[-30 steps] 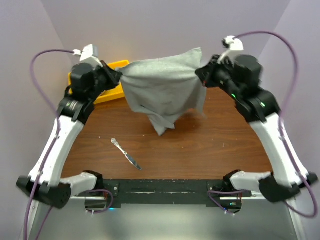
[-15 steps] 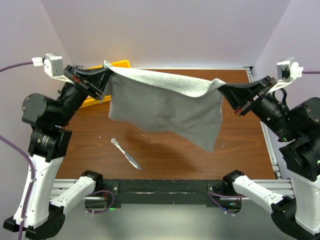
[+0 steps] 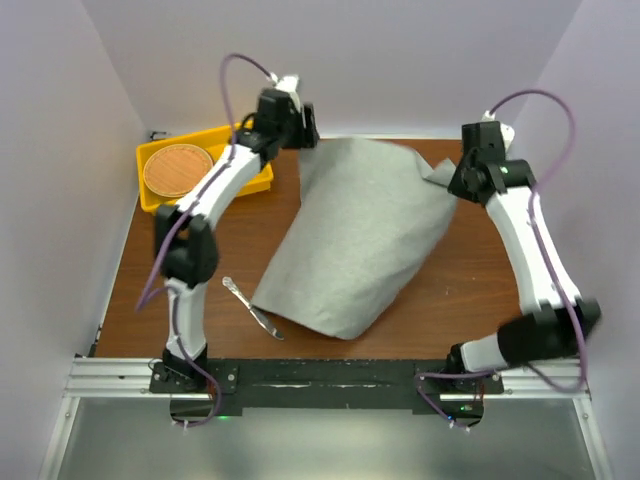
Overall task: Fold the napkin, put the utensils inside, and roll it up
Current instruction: Flatten the napkin out
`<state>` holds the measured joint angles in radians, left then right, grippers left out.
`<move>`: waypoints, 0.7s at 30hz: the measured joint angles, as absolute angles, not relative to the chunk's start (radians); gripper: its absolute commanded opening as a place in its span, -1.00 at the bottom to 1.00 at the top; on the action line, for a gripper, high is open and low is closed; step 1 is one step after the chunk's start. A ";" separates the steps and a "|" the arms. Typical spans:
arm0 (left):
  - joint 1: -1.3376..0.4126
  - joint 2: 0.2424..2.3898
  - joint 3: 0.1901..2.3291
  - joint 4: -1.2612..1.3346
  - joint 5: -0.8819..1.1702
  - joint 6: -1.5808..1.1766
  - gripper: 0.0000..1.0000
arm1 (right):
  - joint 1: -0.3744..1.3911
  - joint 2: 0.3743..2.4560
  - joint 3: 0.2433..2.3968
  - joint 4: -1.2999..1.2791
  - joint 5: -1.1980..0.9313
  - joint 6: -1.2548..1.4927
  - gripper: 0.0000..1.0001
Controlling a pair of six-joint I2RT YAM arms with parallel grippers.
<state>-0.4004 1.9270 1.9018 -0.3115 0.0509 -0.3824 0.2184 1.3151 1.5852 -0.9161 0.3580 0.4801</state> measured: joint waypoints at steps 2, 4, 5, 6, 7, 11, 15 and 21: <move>-0.399 2.117 1.997 -0.400 0.009 -0.361 0.47 | 0.118 1.464 1.539 -0.937 0.376 0.452 -0.12; -0.400 2.215 1.989 -0.498 -0.030 -0.347 0.66 | 0.070 1.639 1.536 -0.972 0.382 0.423 0.30; -0.401 2.217 1.923 -0.518 -0.038 -0.344 0.68 | 0.067 1.694 1.537 -0.978 0.377 0.413 0.41; -0.403 2.202 1.871 -0.542 -0.038 -0.338 0.67 | 0.067 1.753 1.539 -0.991 0.374 0.401 0.46; -0.406 2.154 1.775 -0.533 -0.035 -0.336 0.66 | 0.072 1.802 1.547 -1.008 0.368 0.388 0.62; -0.416 1.874 1.497 -0.513 0.028 -0.348 0.56 | 0.085 1.850 1.589 -1.031 0.354 0.346 0.73; -0.430 1.583 1.306 -0.394 0.112 -0.373 0.52 | 0.091 1.818 1.623 -1.011 0.337 0.311 0.70; -0.448 1.573 1.186 -0.338 0.116 -0.387 0.57 | 0.122 1.799 1.597 -0.968 0.217 0.321 0.27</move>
